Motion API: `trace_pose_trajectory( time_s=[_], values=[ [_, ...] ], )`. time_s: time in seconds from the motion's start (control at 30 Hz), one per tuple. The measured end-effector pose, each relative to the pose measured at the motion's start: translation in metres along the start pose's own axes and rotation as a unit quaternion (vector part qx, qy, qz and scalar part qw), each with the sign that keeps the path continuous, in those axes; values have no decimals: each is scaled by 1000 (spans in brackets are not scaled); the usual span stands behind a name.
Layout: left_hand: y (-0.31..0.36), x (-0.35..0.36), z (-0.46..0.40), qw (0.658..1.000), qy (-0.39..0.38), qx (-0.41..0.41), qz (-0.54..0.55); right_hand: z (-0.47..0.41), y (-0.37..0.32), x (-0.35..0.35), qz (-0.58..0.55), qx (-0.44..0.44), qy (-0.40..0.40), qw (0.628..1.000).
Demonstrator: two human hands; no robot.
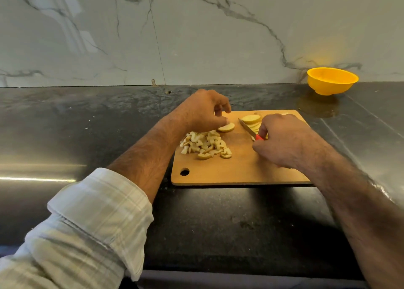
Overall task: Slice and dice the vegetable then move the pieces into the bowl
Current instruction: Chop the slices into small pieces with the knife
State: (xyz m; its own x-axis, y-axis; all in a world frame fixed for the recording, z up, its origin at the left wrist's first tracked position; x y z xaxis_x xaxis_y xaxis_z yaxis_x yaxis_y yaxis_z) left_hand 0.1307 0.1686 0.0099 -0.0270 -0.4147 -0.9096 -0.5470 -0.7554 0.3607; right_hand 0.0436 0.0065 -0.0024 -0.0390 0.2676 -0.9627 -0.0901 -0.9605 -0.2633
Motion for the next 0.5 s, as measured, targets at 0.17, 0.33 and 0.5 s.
trace_pose_trajectory(
  time_s=[0.17, 0.33, 0.5],
  values=[
    [-5, 12, -3, 997, -43, -31, -53, 2, -9, 7, -4, -16, -26, 1000],
    [-6, 14, -4, 998, -48, -35, -5, 8, -14, 10, 18, -30, -37, 999],
    [-9, 15, -4, 997, -55, -32, 34, 10, -12, 6, -8, -37, -57, 998]
  ],
)
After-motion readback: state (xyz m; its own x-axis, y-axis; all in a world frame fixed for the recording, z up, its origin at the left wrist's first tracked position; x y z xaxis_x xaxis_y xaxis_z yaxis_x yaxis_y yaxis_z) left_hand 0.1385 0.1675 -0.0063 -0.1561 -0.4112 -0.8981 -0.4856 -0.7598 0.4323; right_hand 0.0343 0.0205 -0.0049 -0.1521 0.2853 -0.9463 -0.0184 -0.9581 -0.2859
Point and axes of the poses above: each hand's wrist, its own z-axis away from the middle knuckle, its own x-axis out of the palm, y = z × x, the point moved 10 cm from there along -z, towards the middle knuckle, and after that the axes turned 3 degrees about x, right-handed, at the moved point
